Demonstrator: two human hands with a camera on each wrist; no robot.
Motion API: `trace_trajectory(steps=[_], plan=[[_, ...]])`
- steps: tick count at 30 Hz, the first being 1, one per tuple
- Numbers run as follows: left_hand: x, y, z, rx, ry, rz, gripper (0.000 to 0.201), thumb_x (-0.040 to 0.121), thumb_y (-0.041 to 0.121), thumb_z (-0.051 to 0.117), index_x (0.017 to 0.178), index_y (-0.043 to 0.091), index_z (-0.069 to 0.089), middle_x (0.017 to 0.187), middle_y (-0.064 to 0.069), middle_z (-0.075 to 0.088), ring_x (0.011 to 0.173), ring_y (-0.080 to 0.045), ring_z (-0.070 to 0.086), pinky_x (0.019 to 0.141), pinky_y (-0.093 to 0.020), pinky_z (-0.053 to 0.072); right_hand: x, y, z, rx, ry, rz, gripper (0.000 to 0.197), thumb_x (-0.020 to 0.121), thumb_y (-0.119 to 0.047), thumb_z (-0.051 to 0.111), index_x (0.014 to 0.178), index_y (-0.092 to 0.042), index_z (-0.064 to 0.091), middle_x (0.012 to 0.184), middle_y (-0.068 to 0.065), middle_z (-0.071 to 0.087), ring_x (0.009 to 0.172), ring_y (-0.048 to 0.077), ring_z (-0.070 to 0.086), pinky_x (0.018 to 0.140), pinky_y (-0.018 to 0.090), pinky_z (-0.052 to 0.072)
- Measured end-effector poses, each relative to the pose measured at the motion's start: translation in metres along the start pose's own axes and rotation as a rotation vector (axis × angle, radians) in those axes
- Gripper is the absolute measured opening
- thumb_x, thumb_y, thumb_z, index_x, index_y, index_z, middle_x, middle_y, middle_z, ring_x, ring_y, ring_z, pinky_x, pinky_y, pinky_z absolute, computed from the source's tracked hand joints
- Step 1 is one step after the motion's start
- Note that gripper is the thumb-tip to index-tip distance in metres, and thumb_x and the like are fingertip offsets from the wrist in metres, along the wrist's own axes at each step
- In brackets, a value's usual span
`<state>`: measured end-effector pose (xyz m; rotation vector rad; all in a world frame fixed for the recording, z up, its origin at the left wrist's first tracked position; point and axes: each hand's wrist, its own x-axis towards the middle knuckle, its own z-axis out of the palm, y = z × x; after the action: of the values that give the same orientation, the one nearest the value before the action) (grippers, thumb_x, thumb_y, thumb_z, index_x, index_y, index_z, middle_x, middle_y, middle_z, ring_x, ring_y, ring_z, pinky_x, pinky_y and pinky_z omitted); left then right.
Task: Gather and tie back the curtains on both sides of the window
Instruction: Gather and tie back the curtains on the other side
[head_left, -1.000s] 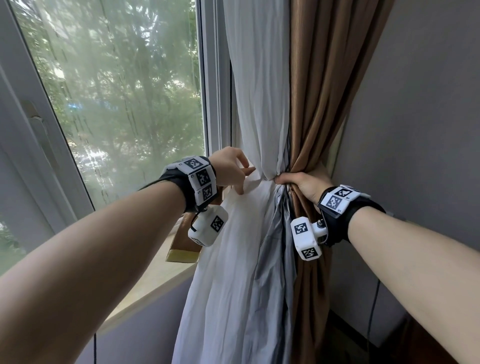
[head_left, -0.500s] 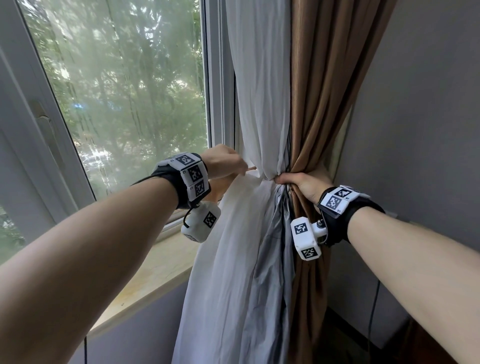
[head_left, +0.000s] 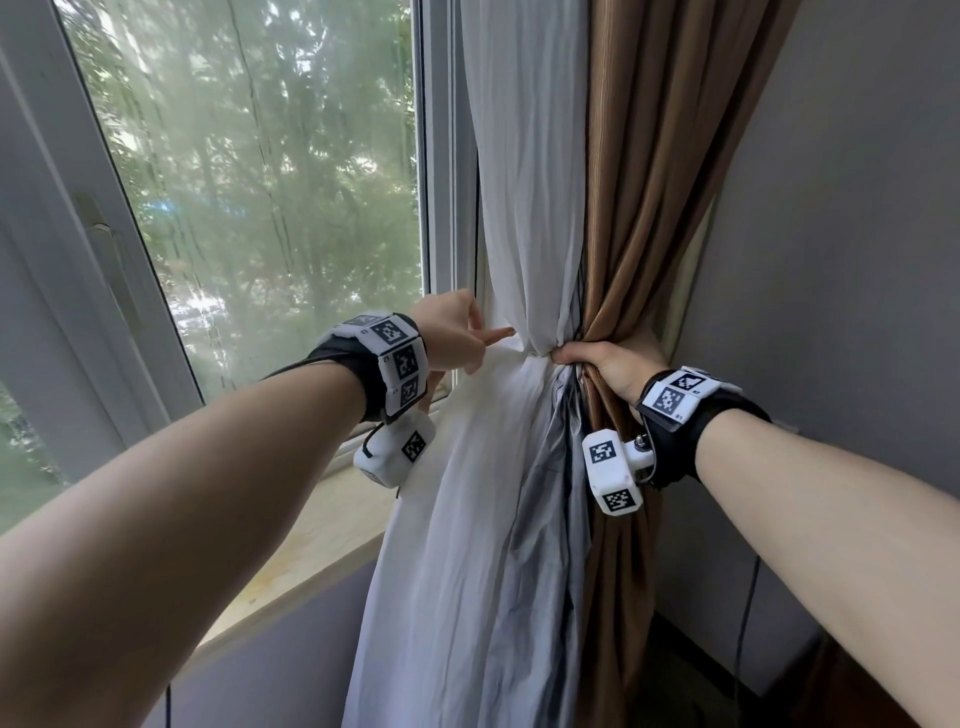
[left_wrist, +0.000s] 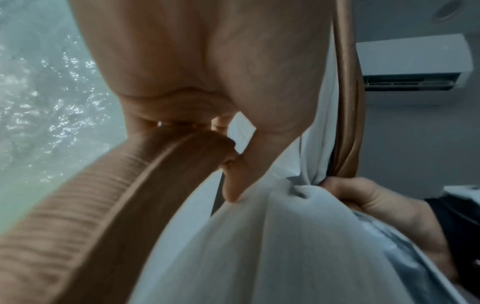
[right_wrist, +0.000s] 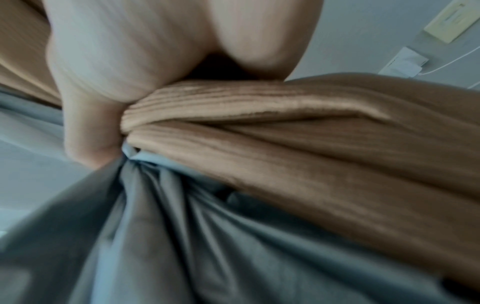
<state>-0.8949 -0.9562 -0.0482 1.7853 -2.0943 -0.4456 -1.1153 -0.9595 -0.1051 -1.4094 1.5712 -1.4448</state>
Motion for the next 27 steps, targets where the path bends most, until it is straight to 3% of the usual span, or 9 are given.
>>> trace_trajectory(steps=[4, 7, 9, 12, 16, 18, 22, 24, 27], plan=[[0.001, 0.002, -0.005, -0.122, -0.02, -0.003, 0.027, 0.092, 0.027, 0.076, 0.113, 0.016, 0.062, 0.089, 0.0, 0.072, 0.08, -0.01, 0.061, 0.059, -0.025, 0.041, 0.0, 0.0, 0.001, -0.016, 0.012, -0.012, 0.035, 0.058, -0.016, 0.098, 0.08, -0.025, 0.072, 0.097, -0.003, 0.078, 0.099, 0.02, 0.074, 0.098, 0.034, 0.058], [-0.004, 0.002, -0.011, -0.206, -0.027, -0.035, 0.017, 0.088, 0.006, 0.071, 0.103, 0.001, 0.076, 0.075, -0.003, 0.069, 0.071, -0.014, 0.063, 0.056, -0.022, 0.049, -0.002, -0.001, 0.002, -0.02, 0.008, 0.015, 0.033, 0.062, -0.017, 0.097, 0.081, -0.025, 0.071, 0.099, -0.002, 0.078, 0.101, 0.021, 0.073, 0.098, 0.033, 0.057], [-0.007, -0.001, -0.01, -0.261, -0.038, -0.065, 0.014, 0.088, 0.004, 0.067, 0.097, 0.0, 0.077, 0.075, -0.006, 0.076, 0.076, -0.019, 0.068, 0.056, -0.024, 0.052, -0.003, -0.002, 0.005, -0.03, 0.005, 0.03, 0.033, 0.062, -0.019, 0.097, 0.08, -0.025, 0.07, 0.099, -0.002, 0.077, 0.101, 0.021, 0.073, 0.098, 0.033, 0.057], [-0.01, -0.001, -0.004, -0.224, 0.046, -0.072, 0.018, 0.095, 0.015, 0.064, 0.103, 0.003, 0.075, 0.094, -0.01, 0.079, 0.083, -0.018, 0.064, 0.063, -0.026, 0.051, -0.002, -0.001, 0.007, -0.04, 0.003, 0.06, 0.035, 0.063, -0.021, 0.097, 0.087, -0.022, 0.072, 0.098, -0.003, 0.075, 0.099, 0.021, 0.072, 0.097, 0.033, 0.057], [-0.01, 0.003, 0.0, -0.313, 0.165, -0.107, 0.035, 0.088, 0.037, 0.081, 0.096, 0.003, 0.08, 0.092, -0.009, 0.077, 0.084, -0.019, 0.069, 0.078, -0.032, 0.058, -0.002, 0.001, 0.007, -0.035, 0.013, 0.084, 0.045, 0.063, -0.023, 0.097, 0.103, -0.018, 0.075, 0.1, -0.003, 0.073, 0.098, 0.019, 0.071, 0.094, 0.028, 0.055], [-0.011, 0.005, -0.002, -0.341, 0.179, -0.115, 0.028, 0.084, 0.029, 0.084, 0.094, 0.003, 0.081, 0.091, -0.009, 0.078, 0.086, -0.02, 0.072, 0.081, -0.034, 0.062, -0.003, 0.001, 0.009, -0.039, 0.017, 0.095, 0.053, 0.062, -0.024, 0.098, 0.109, -0.015, 0.076, 0.101, -0.004, 0.074, 0.098, 0.018, 0.071, 0.092, 0.026, 0.054], [-0.014, 0.01, -0.005, -0.404, 0.202, -0.07, 0.007, 0.084, 0.006, 0.072, 0.089, 0.01, 0.071, 0.085, -0.007, 0.07, 0.08, -0.021, 0.068, 0.07, -0.033, 0.06, -0.002, 0.004, 0.008, -0.063, -0.009, 0.112, 0.07, 0.054, -0.034, 0.101, 0.116, -0.013, 0.075, 0.108, -0.006, 0.075, 0.1, 0.016, 0.071, 0.101, 0.028, 0.054], [-0.014, 0.01, -0.006, -0.469, 0.172, -0.08, 0.015, 0.084, 0.001, 0.07, 0.082, 0.015, 0.066, 0.091, -0.012, 0.073, 0.085, -0.025, 0.074, 0.074, -0.041, 0.065, -0.003, 0.003, 0.006, -0.078, -0.02, 0.114, 0.073, 0.059, -0.033, 0.101, 0.123, -0.013, 0.072, 0.113, -0.004, 0.073, 0.102, 0.017, 0.068, 0.098, 0.024, 0.05], [-0.017, 0.012, -0.007, -0.553, 0.078, -0.09, 0.021, 0.084, -0.004, 0.071, 0.07, 0.011, 0.071, 0.08, -0.013, 0.075, 0.079, -0.025, 0.075, 0.077, -0.041, 0.066, -0.004, 0.003, 0.004, -0.096, -0.042, 0.079, 0.087, 0.058, -0.039, 0.101, 0.134, -0.012, 0.066, 0.125, -0.001, 0.072, 0.112, 0.018, 0.067, 0.1, 0.024, 0.047]])
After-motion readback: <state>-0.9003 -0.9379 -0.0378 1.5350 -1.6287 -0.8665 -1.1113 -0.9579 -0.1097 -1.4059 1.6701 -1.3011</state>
